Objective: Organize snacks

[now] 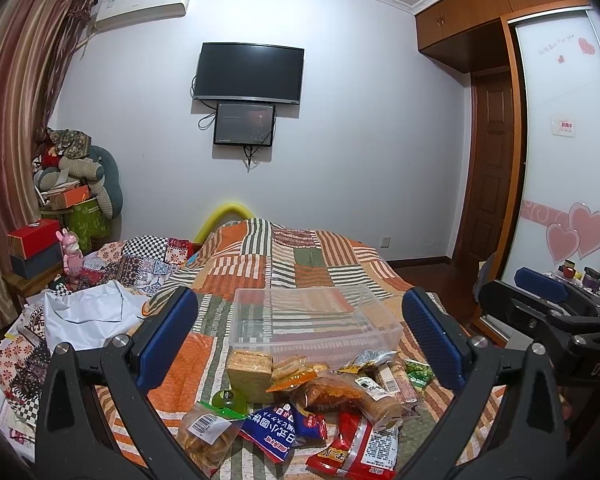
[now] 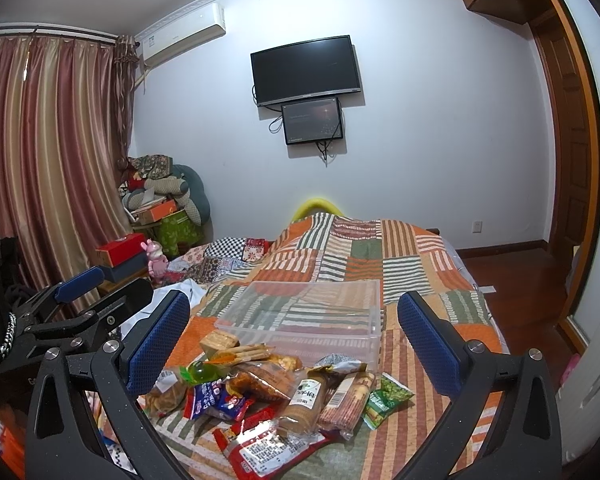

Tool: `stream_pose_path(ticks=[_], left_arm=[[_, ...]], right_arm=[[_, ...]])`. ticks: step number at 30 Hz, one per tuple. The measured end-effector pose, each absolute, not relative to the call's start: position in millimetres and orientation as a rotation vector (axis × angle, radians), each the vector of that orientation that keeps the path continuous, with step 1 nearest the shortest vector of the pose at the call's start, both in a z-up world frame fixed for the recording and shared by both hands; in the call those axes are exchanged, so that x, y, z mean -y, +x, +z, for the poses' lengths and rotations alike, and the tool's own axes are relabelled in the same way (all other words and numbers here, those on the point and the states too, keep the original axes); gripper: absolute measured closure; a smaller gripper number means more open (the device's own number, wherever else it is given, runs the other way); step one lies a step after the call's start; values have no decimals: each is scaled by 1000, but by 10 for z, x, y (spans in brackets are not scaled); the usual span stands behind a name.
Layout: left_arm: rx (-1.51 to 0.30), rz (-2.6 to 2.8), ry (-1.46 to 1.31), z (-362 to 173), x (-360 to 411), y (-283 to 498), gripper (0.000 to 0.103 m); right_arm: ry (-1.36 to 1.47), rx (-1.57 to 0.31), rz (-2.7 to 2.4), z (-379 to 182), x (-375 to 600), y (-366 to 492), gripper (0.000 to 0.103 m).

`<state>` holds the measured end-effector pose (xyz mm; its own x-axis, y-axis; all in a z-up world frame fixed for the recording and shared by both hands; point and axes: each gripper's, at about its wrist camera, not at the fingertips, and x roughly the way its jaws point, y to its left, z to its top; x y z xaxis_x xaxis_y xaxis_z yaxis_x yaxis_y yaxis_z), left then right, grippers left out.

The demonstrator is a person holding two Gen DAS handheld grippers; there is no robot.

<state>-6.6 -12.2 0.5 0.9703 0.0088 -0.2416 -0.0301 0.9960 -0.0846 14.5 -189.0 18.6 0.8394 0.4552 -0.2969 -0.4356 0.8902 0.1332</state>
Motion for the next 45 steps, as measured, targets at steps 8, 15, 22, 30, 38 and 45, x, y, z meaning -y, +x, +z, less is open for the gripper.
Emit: stream_pose_path(ticks=[8, 15, 22, 30, 38, 45], left_arm=[[-239, 20, -90, 21, 111, -76, 0], [-238, 23, -67, 17, 112, -63, 0], [-313, 13, -77, -79, -62, 58, 0], [-470, 63, -128, -357, -489, 281, 20], [-617, 104, -76, -670, -844, 424, 28], [-771, 97, -10, -968, -1140, 524, 35]], right_arm=[[60, -327, 473, 166, 1899, 129, 0], [63, -342, 465, 133, 1910, 167, 0], [63, -434, 471, -24, 1954, 338, 0], [53, -587, 463, -388, 1998, 526, 6], [82, -707, 477, -605, 2038, 616, 19], [87, -727, 481, -649, 2011, 696, 23]])
